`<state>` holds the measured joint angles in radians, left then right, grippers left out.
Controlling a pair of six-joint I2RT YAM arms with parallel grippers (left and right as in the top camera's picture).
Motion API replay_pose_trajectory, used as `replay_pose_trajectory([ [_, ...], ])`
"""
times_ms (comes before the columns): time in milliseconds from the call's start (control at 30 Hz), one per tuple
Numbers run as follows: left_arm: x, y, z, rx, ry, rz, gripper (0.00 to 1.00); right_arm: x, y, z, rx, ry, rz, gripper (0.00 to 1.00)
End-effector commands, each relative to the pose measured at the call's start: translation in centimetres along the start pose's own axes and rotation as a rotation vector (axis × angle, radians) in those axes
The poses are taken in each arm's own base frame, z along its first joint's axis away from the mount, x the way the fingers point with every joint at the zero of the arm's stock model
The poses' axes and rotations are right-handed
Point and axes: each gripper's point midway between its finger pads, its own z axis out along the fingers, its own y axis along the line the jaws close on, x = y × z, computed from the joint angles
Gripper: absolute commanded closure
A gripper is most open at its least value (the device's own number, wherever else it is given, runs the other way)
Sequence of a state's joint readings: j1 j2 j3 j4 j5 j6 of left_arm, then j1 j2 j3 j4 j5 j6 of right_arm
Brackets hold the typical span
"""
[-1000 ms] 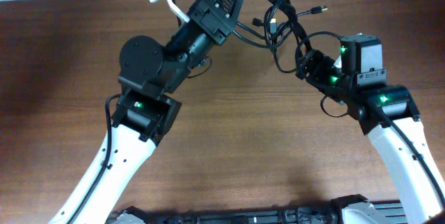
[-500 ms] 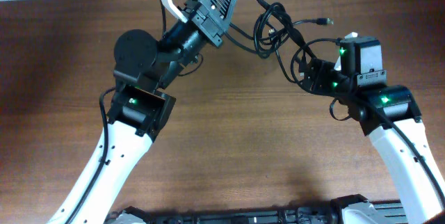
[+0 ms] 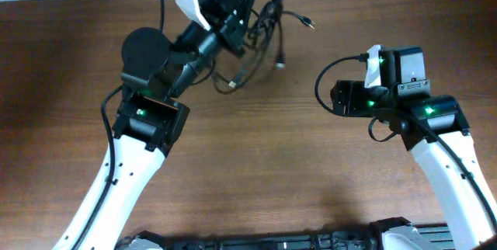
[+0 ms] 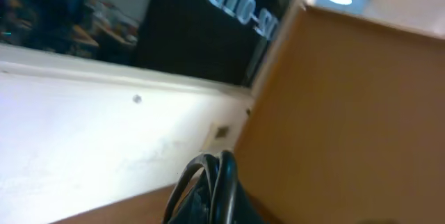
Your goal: Untangle cables
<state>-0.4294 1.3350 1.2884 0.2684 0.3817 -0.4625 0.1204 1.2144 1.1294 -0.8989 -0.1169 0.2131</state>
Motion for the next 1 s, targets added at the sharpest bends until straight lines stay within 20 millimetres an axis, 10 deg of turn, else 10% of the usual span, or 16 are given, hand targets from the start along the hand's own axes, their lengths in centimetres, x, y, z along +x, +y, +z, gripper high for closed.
replay_pose_trajectory([
  [0, -0.1, -5.2, -1.3, 0.253, 0.063, 0.157, 1.00, -0.4, 2.4, -1.2, -0.137, -0.037, -0.105, 0.12],
  [433, 3.1, -9.7, -4.3, 0.609, 0.213, 0.236, 1.00, -2.4, 4.5, -11.8, -0.216, -0.418, -0.195, 0.21],
  [967, 3.7, -11.2, -5.7, 0.725, 0.247, 0.241, 1.00, 1.1, 11.1, -14.4, -0.592, -0.434, -0.639, 0.23],
])
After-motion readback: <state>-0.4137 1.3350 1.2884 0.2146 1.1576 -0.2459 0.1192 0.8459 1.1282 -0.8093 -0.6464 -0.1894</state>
